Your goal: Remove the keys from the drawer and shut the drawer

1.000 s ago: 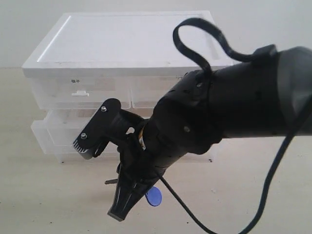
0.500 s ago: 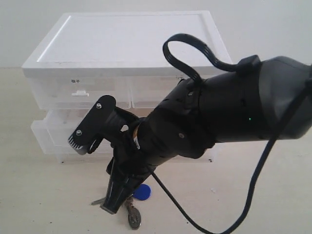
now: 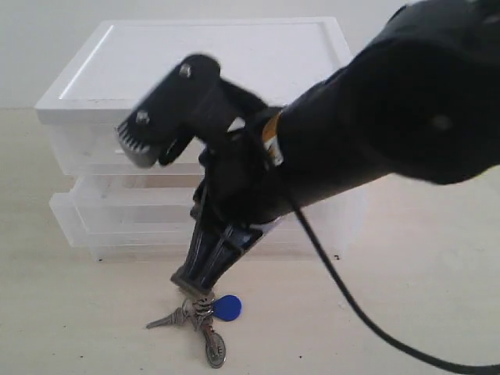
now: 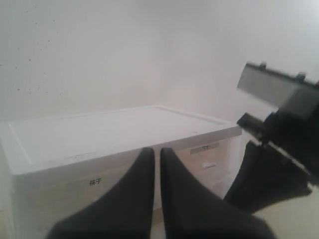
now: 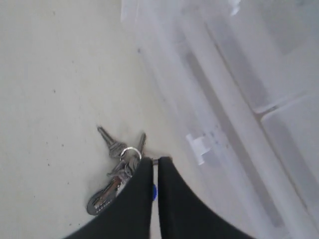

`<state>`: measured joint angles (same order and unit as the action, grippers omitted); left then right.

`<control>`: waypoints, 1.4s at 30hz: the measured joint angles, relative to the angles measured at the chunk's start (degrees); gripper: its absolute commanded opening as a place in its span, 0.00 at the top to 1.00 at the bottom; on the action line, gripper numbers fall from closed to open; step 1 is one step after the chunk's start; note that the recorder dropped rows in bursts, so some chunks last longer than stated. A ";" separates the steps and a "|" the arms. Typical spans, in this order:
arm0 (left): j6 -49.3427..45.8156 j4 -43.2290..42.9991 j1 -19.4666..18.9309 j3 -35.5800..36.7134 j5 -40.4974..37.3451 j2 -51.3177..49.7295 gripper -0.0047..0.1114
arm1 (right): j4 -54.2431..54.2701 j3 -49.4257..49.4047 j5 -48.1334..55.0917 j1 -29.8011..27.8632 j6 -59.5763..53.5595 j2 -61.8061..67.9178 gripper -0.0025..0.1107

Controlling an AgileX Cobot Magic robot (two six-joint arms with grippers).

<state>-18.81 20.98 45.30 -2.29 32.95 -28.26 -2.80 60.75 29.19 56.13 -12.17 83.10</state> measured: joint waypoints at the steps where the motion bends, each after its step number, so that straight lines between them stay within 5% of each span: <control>1: -0.39 0.00 0.00 0.00 0.00 0.00 0.92 | 0.00 0.00 0.00 0.00 0.11 -1.99 0.98; 19: -0.07 0.11 0.00 0.04 -2.75 0.00 0.92 | 0.00 -0.09 7.96 0.00 1.71 -31.79 0.98; 37: 0.46 0.11 -0.15 0.04 -3.10 1.03 0.92 | 0.47 -0.09 11.17 0.00 2.32 -37.67 0.98; 39: 0.55 0.11 -2.41 0.04 -3.36 3.99 0.92 | 0.47 -0.09 11.17 0.00 2.32 -37.67 0.98; 42: 0.55 0.11 -10.73 0.04 -3.36 11.06 0.92 | 0.68 -0.09 11.22 0.00 2.32 -37.67 0.98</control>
<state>-18.26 21.09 34.57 -2.24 29.58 -17.20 -2.12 60.66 40.40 56.13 -9.85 45.43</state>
